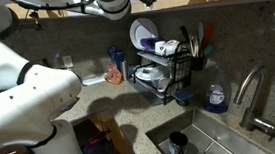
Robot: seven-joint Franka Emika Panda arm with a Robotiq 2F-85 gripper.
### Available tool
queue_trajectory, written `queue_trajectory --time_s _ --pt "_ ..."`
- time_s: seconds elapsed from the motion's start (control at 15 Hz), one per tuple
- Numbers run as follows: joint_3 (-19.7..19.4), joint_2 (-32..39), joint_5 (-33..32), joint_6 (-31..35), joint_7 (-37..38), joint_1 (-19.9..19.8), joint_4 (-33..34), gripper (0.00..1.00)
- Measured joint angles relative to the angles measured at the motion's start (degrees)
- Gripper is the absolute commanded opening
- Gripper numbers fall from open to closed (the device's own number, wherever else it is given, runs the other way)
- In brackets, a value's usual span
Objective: Close the open upper cabinet doors
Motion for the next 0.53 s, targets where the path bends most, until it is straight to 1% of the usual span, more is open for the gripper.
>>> queue_trajectory --time_s 0.53 --pt "6.97 2.45 2.98 0.26 1.40 -8.86 5.69 0.00"
